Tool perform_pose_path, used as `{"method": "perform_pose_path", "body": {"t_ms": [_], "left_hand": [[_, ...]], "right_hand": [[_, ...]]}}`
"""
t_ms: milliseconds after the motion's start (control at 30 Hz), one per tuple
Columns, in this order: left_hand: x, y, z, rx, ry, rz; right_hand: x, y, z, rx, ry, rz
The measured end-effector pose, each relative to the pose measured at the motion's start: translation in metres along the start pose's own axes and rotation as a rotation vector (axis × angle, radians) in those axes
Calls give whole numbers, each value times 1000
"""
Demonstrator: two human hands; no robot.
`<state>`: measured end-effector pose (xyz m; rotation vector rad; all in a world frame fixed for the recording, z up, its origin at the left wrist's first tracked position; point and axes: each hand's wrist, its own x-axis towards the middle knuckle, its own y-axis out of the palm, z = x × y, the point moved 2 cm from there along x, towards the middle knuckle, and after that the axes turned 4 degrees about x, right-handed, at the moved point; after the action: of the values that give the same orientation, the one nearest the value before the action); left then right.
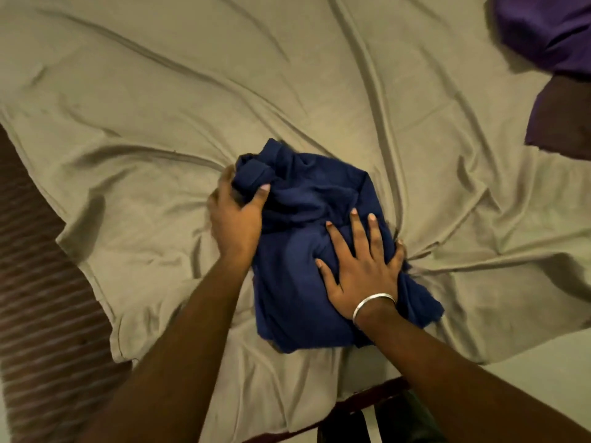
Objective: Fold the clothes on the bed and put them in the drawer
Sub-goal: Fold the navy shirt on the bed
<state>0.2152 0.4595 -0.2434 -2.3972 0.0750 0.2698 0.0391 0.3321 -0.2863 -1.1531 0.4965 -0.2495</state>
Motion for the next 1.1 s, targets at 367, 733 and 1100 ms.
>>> {"method": "perform_pose_path", "body": {"t_ms": [367,733,1100], "left_hand": [[41,43,-65,353,462,20],[-27,-18,-24,148,342,-218],[-184,-20,68,229,-175,65]], "right_hand": [[6,16,-5,19,-21,-72],[6,16,-5,-18,-12,-18],[-74,-34,-15,293,359,-459]]}}
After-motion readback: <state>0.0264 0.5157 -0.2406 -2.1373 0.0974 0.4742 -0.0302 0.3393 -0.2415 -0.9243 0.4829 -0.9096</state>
